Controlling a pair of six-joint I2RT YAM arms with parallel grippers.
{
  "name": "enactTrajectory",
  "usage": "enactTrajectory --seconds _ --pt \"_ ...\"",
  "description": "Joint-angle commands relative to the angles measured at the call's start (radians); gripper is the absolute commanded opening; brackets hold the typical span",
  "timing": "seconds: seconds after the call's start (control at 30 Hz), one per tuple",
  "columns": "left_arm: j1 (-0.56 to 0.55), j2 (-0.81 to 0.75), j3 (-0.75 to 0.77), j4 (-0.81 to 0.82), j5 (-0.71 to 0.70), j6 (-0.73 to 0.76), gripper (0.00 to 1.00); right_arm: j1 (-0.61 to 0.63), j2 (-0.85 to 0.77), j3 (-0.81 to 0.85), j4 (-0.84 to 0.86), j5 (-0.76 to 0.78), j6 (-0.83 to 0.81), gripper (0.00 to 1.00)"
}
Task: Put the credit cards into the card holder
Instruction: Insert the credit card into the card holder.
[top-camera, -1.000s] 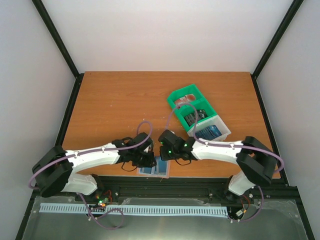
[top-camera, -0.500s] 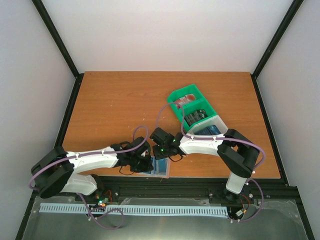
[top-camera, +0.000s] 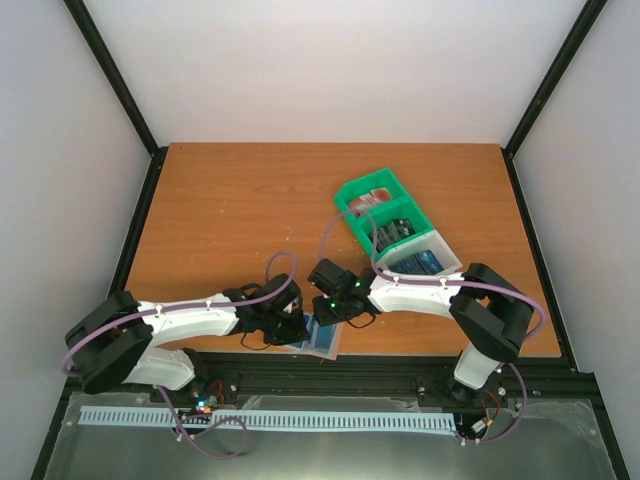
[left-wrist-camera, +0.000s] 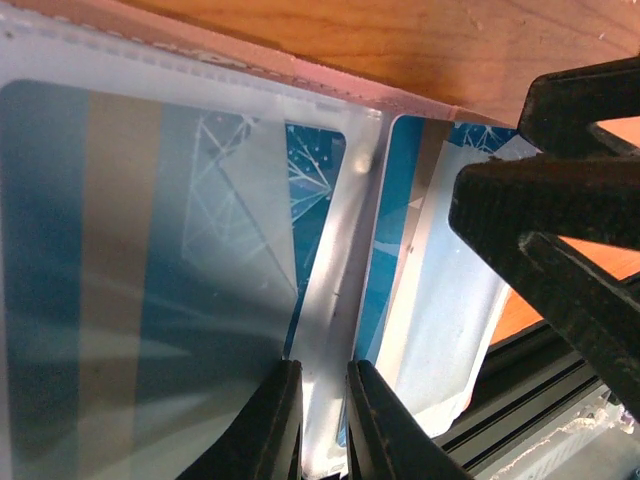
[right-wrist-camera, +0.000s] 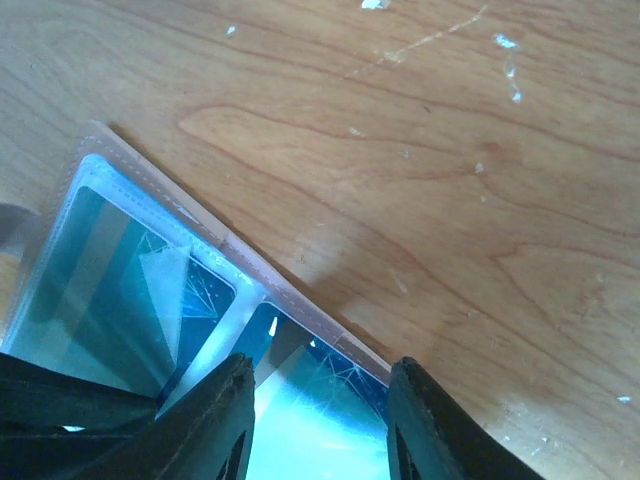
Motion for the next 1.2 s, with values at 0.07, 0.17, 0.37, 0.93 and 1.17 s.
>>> enactTrajectory --seconds 0.07,0.17,0.37,0.93,1.17 --pt "0.001 0.019 -0.012 -0.006 -0.014 -0.021 0.16 0.019 0.014 0.041 -0.044 0.057 -0.011 0.43" --pt "0.001 0.02 -0.017 -0.005 -0.019 -0.032 0.14 0.045 0.062 0.105 -0.089 0.15 0.004 0.48" --pt "0.001 0.0 -0.047 0.021 -0.014 -0.072 0.1 0.073 0.113 0.116 -0.073 0.212 0.064 0.51" --pt "0.009 -0.019 -0.106 0.105 0.003 -0.155 0.07 0.109 0.022 0.04 -0.101 0.145 0.089 0.45" --pt "0.008 0.001 -0.103 0.118 0.004 -0.159 0.07 0.109 0.0 0.01 -0.091 0.085 0.08 0.45"
